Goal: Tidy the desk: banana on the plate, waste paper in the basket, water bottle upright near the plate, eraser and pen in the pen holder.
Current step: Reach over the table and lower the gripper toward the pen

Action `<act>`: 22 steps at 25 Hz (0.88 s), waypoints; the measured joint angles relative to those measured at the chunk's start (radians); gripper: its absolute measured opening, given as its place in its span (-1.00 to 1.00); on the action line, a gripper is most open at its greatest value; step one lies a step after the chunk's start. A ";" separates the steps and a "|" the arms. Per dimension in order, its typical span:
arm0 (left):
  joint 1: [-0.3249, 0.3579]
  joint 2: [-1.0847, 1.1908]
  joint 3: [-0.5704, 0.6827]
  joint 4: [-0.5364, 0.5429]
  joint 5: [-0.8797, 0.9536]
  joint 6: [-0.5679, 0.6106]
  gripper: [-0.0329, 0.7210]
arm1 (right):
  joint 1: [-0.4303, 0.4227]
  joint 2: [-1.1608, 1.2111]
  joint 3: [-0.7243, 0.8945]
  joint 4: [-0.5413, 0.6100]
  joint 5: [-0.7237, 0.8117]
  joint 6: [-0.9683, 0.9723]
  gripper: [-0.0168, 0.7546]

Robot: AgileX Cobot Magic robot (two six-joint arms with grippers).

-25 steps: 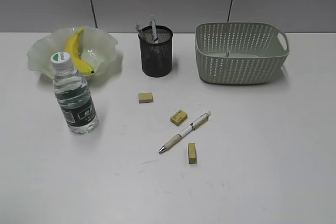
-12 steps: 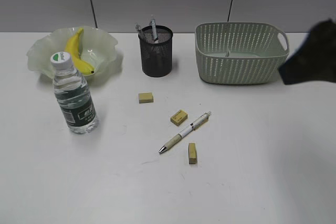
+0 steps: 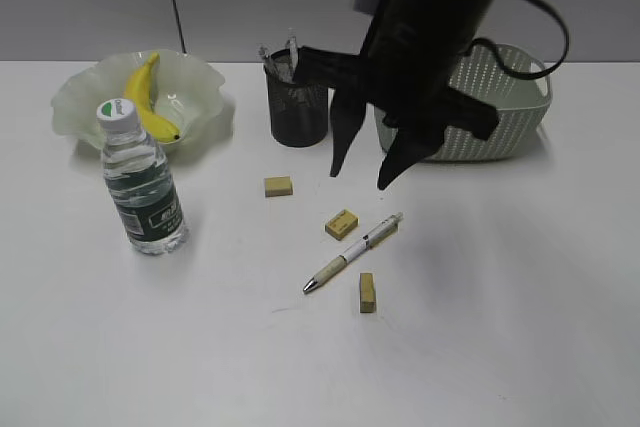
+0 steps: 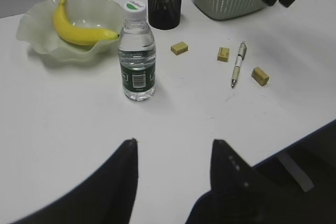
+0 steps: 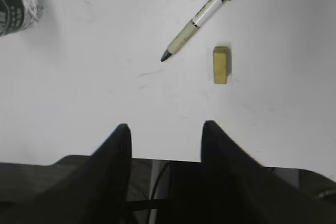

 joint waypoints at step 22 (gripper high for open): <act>0.000 -0.002 0.000 0.000 0.000 0.000 -0.01 | 0.016 0.305 -0.033 0.045 -0.111 0.326 0.17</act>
